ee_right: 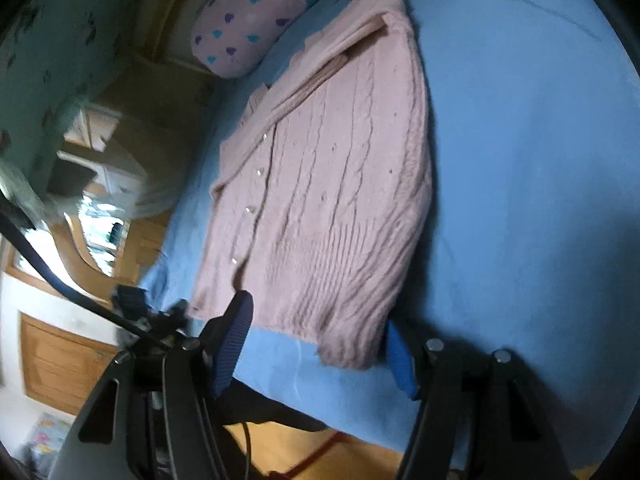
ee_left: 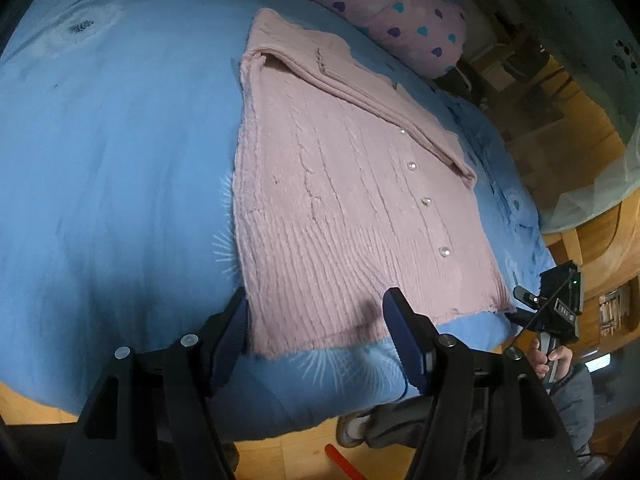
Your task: Fold small clothes
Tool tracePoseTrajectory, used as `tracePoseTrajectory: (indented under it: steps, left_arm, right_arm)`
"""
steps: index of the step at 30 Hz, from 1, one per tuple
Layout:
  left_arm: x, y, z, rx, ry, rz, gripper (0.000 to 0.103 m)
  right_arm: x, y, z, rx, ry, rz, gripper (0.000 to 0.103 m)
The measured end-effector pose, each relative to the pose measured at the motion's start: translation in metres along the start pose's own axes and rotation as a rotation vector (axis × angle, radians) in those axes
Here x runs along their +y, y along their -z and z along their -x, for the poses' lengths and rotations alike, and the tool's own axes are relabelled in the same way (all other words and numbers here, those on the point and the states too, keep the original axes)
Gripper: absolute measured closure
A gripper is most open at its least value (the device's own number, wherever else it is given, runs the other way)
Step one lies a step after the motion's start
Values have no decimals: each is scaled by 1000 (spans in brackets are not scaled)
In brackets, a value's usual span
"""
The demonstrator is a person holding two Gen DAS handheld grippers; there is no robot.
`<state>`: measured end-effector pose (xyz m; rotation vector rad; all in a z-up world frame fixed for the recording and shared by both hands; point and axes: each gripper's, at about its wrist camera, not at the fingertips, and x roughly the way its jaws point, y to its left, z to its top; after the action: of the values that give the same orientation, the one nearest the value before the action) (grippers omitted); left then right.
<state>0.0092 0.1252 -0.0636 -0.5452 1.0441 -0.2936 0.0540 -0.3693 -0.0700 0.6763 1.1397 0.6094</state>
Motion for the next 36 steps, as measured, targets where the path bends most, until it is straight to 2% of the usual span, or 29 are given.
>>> tracePoseTrajectory:
  steps: [4, 7, 9, 11, 12, 13, 14, 16, 17, 22, 26, 28, 32, 36]
  left_arm:
    - [1, -7, -9, 6, -21, -4, 43]
    - [2, -13, -13, 24, -26, 8, 43]
    - [4, -9, -8, 21, -25, 18, 50]
    - [8, -4, -2, 10, -33, 43, 64]
    - [11, -3, -2, 6, -32, 62, 65]
    - [12, -4, -2, 6, -37, 72, 73]
    - [14, -5, -3, 12, -51, 81, 88]
    - [16, -6, -4, 16, -42, 103, 96]
    - [17, -6, -4, 13, -25, 116, 98]
    - [12, -17, 15, -74, 84, 141, 100]
    - [2, -51, 26, -152, 159, 158, 100]
    - [-8, -70, 29, -182, 160, 148, 100]
    - [-26, -113, 32, -254, 155, 107, 100]
    - [-35, -157, 29, -313, 162, 83, 100]
  right_arm:
    - [-1, -4, -3, -13, 80, 25, 42]
    - [-10, -9, -2, -14, 73, -21, 47]
    - [-13, -7, 3, -18, 56, -55, 50]
    - [-18, -1, 7, -14, 47, -67, 57]
    - [-20, 1, 9, -19, 52, -72, 63]
    - [-21, 1, 7, -23, 55, -79, 70]
    - [-24, 3, 8, -28, 59, -91, 74]
    - [-29, 3, 8, -35, 77, -125, 91]
    - [-30, 3, 8, -42, 89, -140, 93]
    - [-15, 3, 18, -109, 86, -101, 95]
    - [3, -19, 33, -209, 44, -69, 95]
    - [14, -37, 38, -246, 18, -57, 95]
    - [44, -80, 43, -310, 37, 26, 95]
    - [59, -117, 49, -373, 18, 69, 95]
